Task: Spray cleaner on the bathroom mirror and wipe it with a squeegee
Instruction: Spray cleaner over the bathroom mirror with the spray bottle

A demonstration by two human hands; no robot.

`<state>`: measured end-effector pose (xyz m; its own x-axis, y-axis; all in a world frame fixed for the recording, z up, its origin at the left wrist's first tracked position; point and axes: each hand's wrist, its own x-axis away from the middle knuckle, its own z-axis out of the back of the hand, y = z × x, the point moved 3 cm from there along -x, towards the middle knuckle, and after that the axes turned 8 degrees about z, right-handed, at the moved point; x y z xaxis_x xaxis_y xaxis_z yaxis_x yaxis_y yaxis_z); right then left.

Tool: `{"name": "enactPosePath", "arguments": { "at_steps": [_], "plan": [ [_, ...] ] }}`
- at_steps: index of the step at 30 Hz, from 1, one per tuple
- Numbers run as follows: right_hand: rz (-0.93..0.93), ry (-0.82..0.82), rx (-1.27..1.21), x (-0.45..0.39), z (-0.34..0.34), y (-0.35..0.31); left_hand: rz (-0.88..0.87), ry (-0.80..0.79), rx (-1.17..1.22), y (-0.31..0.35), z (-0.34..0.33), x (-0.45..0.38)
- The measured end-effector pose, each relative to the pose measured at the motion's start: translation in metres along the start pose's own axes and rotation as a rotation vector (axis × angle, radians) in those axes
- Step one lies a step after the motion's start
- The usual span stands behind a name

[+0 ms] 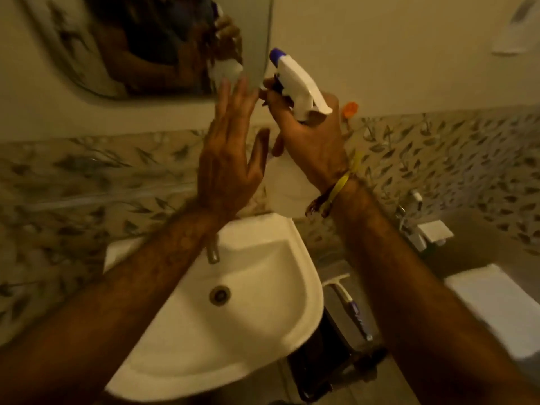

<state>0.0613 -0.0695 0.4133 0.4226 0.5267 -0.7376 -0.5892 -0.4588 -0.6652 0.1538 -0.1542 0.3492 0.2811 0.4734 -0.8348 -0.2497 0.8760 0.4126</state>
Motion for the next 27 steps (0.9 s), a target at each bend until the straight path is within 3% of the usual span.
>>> {"name": "enactPosePath", "arguments": {
  "at_steps": [4,9,14,17,22,27],
  "plan": [
    [0.045,-0.148,-0.107,-0.051,-0.048,-0.045,-0.059,0.187,-0.11,-0.018,0.072,-0.088],
    [0.201,-0.222,-0.051,-0.117,-0.085,-0.1,-0.027,0.323,-0.273,-0.048,0.164,-0.186],
    [0.359,-0.189,-0.01,-0.193,-0.1,-0.153,0.002,0.298,-0.535,-0.079,0.225,-0.267],
    [0.432,-0.178,-0.006,-0.236,-0.109,-0.184,0.024,0.269,-0.615,-0.096,0.245,-0.309],
    [0.406,-0.154,-0.029,-0.284,-0.122,-0.203,0.096,0.17,-0.554,-0.127,0.239,-0.347],
    [0.348,-0.125,0.08,-0.29,-0.137,-0.179,0.115,0.275,-0.585,-0.152,0.219,-0.354]
  ]
}}
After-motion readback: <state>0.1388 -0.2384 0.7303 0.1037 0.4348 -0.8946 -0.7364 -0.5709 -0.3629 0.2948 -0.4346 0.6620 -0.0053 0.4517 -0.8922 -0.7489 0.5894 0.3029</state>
